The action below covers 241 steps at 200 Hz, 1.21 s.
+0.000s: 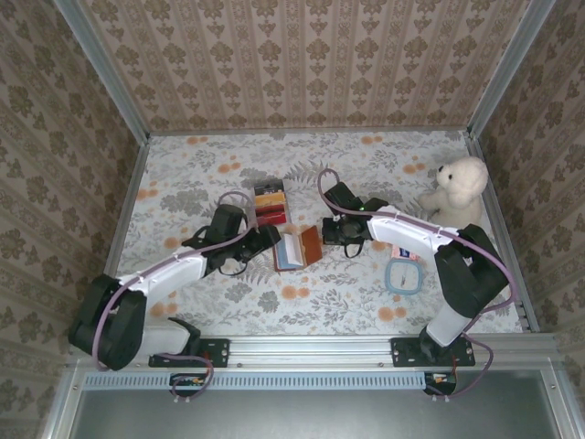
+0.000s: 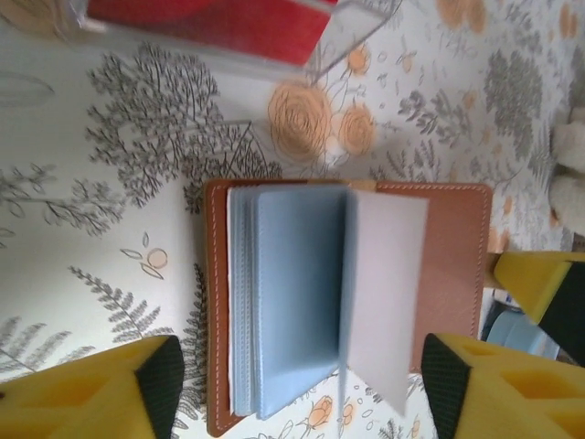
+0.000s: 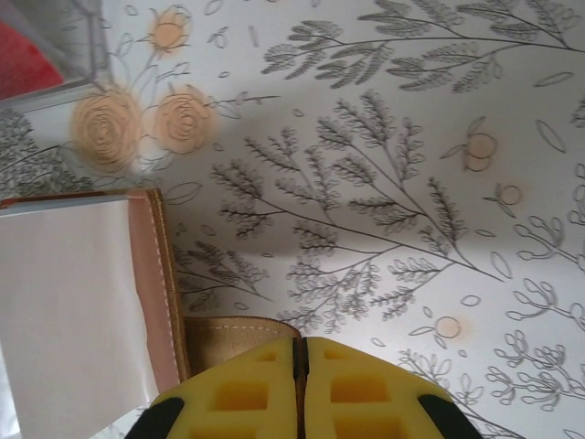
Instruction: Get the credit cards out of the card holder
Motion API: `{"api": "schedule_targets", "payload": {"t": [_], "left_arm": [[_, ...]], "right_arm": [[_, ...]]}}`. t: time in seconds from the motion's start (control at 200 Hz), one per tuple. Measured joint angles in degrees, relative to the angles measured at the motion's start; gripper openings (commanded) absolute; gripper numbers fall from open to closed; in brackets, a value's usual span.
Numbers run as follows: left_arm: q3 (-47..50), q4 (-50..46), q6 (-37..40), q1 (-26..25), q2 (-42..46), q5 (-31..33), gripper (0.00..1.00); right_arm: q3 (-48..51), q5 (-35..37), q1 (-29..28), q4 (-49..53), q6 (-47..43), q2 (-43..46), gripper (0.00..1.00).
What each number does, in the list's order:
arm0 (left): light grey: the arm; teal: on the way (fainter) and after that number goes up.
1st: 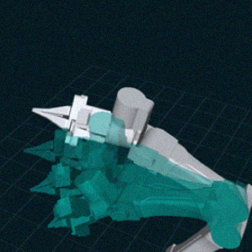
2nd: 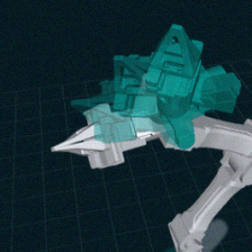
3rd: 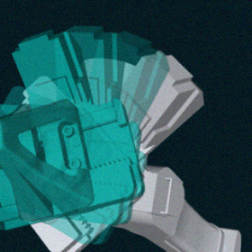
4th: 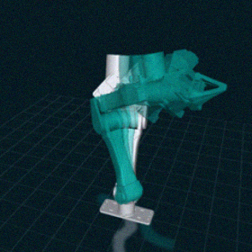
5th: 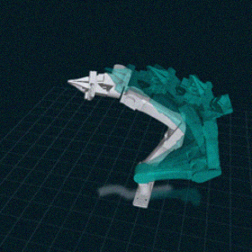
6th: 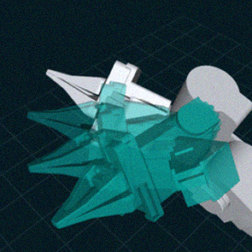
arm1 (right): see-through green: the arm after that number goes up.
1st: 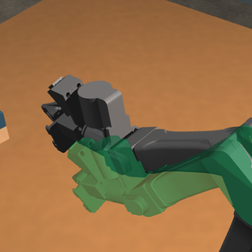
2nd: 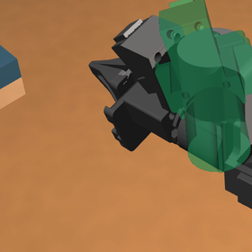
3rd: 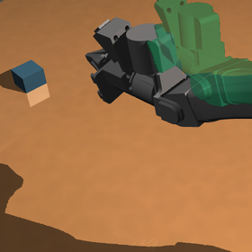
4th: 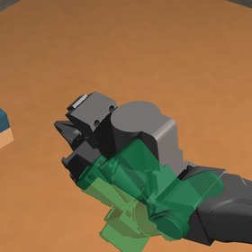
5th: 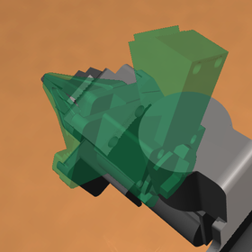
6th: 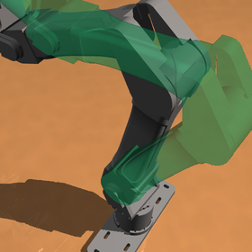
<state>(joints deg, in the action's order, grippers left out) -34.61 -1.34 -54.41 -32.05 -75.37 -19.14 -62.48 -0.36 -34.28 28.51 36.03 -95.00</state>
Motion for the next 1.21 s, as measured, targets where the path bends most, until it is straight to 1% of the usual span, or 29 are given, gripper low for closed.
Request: {"api": "schedule_targets", "payload": {"t": [0.12, 0.165, 0.23, 0.39, 0.475, 0.675, 0.73, 0.935, 1.205], "left_arm": [[-0.85, 1.14, 0.04, -1.38, -3.13, -0.59, 0.52], [-1.14, 1.51, -0.04, -1.73, -3.87, -0.59, 0.5], [-1.49, 1.95, -0.04, -2.05, -4.5, -0.66, 0.48], [-1.92, 4.04, -0.07, -2.82, -5.6, -1.22, 0.48], [-2.47, 5.66, -0.26, -3.45, -6.97, -1.99, 0.5], [-3.91, 8.2, -1.07, -4.7, -11.23, -3.65, 0.5], [-4.2, 8.11, -1.07, -4.85, -11.54, -3.63, 0.53], [-5.79, 3.91, 0.17, -5.01, -11.26, -0.79, 0.67], [-5.99, 2.89, 0.24, -5.01, -11.78, -0.17, 0.71]], "right_arm": [[0.44, 0.07, 0.28, 0.02, -0.11, 0.0, 0.09], [0.5, 0.09, 0.28, 0.02, -0.13, 0.0, 0.09], [0.63, 0.07, 0.28, 0.0, -0.13, 0.0, 0.09], [1.07, 0.07, 0.28, 0.0, -0.24, 0.0, 0.09], [1.11, 0.07, 0.28, 0.0, -0.33, 0.0, 0.09], [1.11, 0.04, 0.28, 0.0, -0.33, 0.0, 0.09], [1.14, 0.04, 0.28, 0.0, -0.35, 0.0, 0.09], [1.22, 0.04, 0.28, 0.0, -0.44, 0.0, 0.1], [1.2, -0.07, 0.28, 0.0, -1.03, -1.62, 0.1]]}}
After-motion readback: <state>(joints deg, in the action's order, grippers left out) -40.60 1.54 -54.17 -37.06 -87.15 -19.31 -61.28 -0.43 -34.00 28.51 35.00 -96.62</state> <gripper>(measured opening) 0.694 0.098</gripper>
